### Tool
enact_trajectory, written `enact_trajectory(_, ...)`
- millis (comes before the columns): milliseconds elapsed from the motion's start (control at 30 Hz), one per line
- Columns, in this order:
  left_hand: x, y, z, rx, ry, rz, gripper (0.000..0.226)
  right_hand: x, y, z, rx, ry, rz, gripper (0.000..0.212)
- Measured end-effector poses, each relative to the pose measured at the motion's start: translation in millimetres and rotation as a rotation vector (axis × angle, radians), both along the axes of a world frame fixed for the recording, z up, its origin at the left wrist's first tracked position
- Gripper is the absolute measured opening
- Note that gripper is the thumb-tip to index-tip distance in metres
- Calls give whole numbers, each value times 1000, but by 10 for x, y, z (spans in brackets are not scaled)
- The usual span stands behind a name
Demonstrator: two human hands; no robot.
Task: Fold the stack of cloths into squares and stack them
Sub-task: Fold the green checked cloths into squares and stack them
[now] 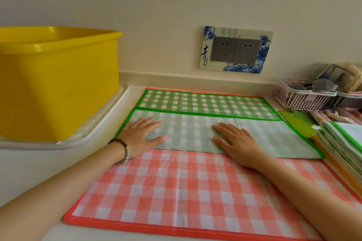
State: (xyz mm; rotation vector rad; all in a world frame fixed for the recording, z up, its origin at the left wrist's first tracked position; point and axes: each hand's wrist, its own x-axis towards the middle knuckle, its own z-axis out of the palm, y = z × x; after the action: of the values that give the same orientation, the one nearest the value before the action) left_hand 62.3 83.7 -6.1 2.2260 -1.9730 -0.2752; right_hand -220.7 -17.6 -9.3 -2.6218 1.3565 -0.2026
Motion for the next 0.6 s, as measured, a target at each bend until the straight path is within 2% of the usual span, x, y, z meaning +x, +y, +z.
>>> enact_trajectory(67, 5, 12, 22, 9, 15, 3, 105, -4, -7, 4, 7, -1, 1, 54)
enact_trajectory(167, -40, 14, 109, 44, 50, 15, 109, -8, -34, 30, 46, -31, 12, 54)
enact_trajectory(300, -246, 46, 257, -30, 95, -125, 112, -77, 44, 225, 172, -250, 51, 46)
enact_trajectory(433, -456, 82, 309, -54, 136, -269, 61, -298, 210, 389, 143, -200, 122, 45)
enact_trajectory(533, -489, 75, 311, -47, 88, -316, 46, -459, 288, 439, 98, -109, 146, 42)
enact_trajectory(600, -497, 69, 331, -42, 44, -332, 43, -542, 325, 445, 89, -41, 169, 47)
